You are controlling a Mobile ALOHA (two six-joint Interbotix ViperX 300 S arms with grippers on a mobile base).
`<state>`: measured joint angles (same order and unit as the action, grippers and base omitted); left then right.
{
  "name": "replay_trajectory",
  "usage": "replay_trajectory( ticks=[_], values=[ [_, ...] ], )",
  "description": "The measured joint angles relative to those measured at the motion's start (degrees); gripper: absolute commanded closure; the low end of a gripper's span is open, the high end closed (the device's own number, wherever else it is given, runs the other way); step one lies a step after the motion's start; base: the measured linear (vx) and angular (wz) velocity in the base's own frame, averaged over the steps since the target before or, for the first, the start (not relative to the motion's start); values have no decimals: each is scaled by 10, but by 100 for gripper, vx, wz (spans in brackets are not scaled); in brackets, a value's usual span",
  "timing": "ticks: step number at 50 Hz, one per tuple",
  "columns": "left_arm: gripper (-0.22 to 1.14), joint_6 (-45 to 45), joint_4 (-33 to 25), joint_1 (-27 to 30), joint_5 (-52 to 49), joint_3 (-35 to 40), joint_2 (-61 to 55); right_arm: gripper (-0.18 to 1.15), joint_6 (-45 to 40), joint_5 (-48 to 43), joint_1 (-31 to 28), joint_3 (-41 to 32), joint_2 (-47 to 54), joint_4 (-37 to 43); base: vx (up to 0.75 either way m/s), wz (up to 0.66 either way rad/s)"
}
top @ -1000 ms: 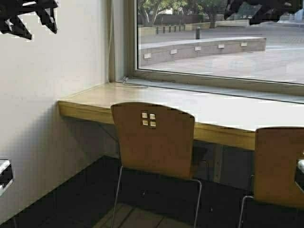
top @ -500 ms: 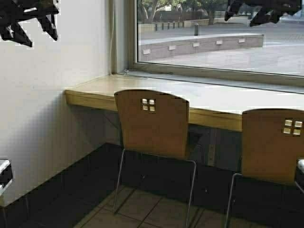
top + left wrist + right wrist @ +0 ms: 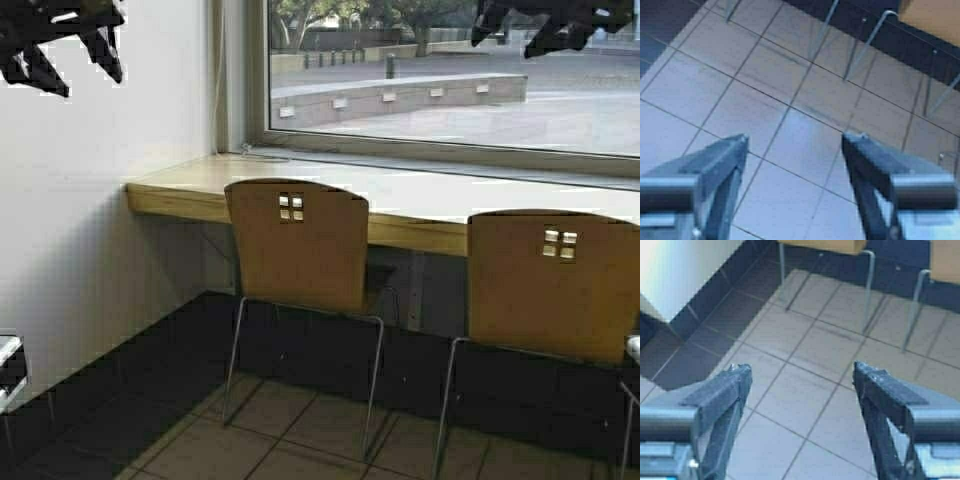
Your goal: Push the chairs under the table
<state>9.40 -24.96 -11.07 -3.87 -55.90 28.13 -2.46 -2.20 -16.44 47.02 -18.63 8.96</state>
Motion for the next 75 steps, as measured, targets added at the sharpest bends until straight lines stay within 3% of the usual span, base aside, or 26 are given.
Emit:
replay_trajectory(
  ticks=[29,75],
  values=[
    [1,0,0,1,-1,3,-1,3,-3,5,-4,-8,8,0,-28,-20],
    [1,-8,-1,0,-12,1,-17,3,-8,45,-2,-16,46,15,-11,-39]
  ],
)
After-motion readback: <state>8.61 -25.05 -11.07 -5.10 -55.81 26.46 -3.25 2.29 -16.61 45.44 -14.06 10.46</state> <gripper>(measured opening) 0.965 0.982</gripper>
